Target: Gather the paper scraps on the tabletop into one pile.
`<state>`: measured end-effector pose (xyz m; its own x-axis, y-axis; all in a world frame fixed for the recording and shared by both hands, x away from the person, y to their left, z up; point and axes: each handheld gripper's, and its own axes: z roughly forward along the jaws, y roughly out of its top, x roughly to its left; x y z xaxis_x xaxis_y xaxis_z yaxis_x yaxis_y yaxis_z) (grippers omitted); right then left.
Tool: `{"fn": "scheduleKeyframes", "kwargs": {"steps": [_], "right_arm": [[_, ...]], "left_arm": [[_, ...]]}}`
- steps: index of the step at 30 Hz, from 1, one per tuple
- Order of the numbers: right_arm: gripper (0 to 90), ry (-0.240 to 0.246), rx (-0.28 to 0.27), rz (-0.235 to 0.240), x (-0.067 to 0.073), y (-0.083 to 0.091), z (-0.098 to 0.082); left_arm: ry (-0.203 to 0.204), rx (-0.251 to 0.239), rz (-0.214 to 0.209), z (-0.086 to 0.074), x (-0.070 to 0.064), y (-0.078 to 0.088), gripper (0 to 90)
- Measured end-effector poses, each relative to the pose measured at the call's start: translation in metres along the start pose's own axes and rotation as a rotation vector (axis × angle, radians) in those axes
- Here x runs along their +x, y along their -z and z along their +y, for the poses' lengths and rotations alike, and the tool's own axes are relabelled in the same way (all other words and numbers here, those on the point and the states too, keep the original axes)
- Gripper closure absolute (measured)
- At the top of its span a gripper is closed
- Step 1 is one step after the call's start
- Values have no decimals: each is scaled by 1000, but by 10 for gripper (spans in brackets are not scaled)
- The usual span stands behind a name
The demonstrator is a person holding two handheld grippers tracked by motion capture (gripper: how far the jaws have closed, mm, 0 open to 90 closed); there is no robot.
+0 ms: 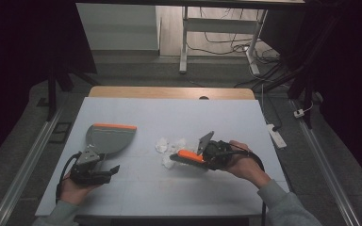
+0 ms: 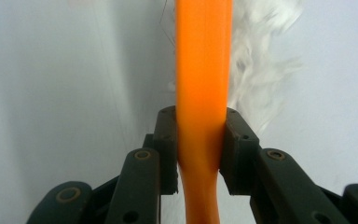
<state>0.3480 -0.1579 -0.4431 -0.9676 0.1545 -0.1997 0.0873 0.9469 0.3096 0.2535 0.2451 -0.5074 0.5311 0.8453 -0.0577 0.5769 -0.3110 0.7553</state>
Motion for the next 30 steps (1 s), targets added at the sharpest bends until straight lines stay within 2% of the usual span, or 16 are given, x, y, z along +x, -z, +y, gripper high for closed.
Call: {"fn": "scheduleKeyframes", "kwargs": {"steps": [3,5,6,9,10,11,13,15,17,18,21,24,26,30], "right_arm": [[708,-90,-121,-4,2,19,-6],[708,-196,-180,-24,3,33,-15],[707,-246,-191,-36,4,38,-20],[707,-419,-165,-81,2,47,-38],[708,-479,-146,-91,0,50,-46],[708,-560,-111,-110,-3,51,-55],[708,-677,-50,-102,-6,45,-69],[708,-743,19,-67,-8,34,-76],[709,-757,57,-53,-8,23,-76],[709,-772,37,-55,-9,22,-73],[709,-783,10,-6,-12,12,-58],[709,-745,-21,20,-11,1,-36],[709,-740,-56,33,-11,-3,-27],[709,-756,-187,59,-15,0,-18]], "left_arm": [[1,-4,-1,0,1,1,246],[3,-6,-4,0,1,1,245],[3,-7,-5,0,1,1,245],[3,-11,-14,0,1,1,246],[-1,-13,-16,0,1,1,246],[-3,-15,-18,0,0,2,245],[-8,-22,-23,1,-1,3,246],[-10,-27,-27,2,-1,3,246],[-12,-30,-30,2,-1,3,246],[-12,-29,-30,2,-1,3,246],[-14,-31,-31,2,-2,3,246],[-13,-30,-29,1,-1,3,246],[-13,-27,-28,1,-2,3,247],[-16,-22,-27,1,-2,2,246]]}}
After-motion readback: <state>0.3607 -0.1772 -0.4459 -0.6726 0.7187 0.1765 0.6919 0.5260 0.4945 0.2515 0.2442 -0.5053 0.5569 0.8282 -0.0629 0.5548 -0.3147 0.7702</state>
